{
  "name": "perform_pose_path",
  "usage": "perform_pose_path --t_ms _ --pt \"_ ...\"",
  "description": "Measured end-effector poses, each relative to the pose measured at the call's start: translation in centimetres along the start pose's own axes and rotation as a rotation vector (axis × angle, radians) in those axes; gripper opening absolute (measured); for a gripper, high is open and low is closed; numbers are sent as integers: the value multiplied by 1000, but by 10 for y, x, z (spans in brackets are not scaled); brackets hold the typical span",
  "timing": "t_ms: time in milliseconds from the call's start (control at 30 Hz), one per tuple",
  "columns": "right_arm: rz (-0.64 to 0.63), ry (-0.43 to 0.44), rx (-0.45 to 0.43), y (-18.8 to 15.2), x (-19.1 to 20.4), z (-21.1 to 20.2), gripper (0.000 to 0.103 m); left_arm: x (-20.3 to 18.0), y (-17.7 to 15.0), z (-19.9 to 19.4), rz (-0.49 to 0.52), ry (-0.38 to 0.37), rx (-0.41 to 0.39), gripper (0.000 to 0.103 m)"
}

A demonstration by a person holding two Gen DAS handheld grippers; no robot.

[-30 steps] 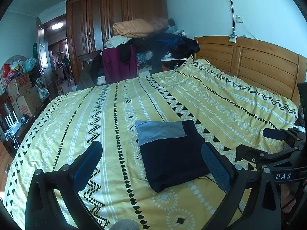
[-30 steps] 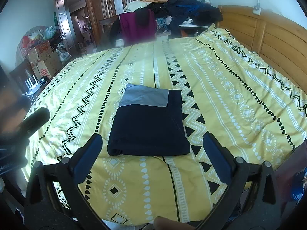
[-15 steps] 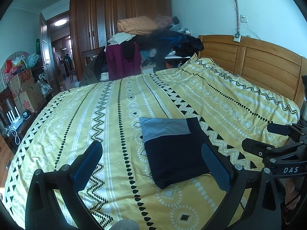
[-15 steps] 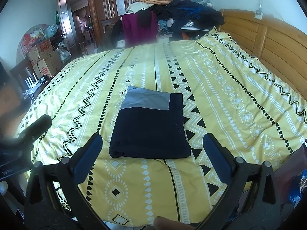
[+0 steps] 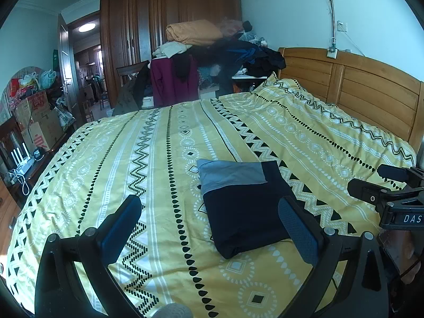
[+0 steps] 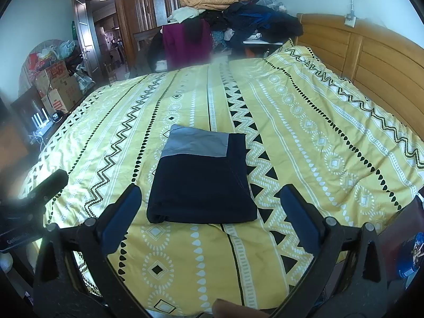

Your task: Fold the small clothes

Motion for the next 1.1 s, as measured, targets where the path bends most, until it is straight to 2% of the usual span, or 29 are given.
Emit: perform_pose_path --t_ms 600,1100 --pt "7 5 30 -5 -7 15 103 -28 -14 26 46 -42 46 103" --pt "1 33 53 -15 1 21 103 -25 -19 25 43 -38 54 103"
Point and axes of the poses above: each gripper's, at about its wrist camera, not at the fingertips, and z roughly the way its jaws point, x to its left, y to its top, the point moved 8 cm from there along z, roughly the way its jaws point, and after that the axes turned 10 degrees about -z, right-handed, at the moved point
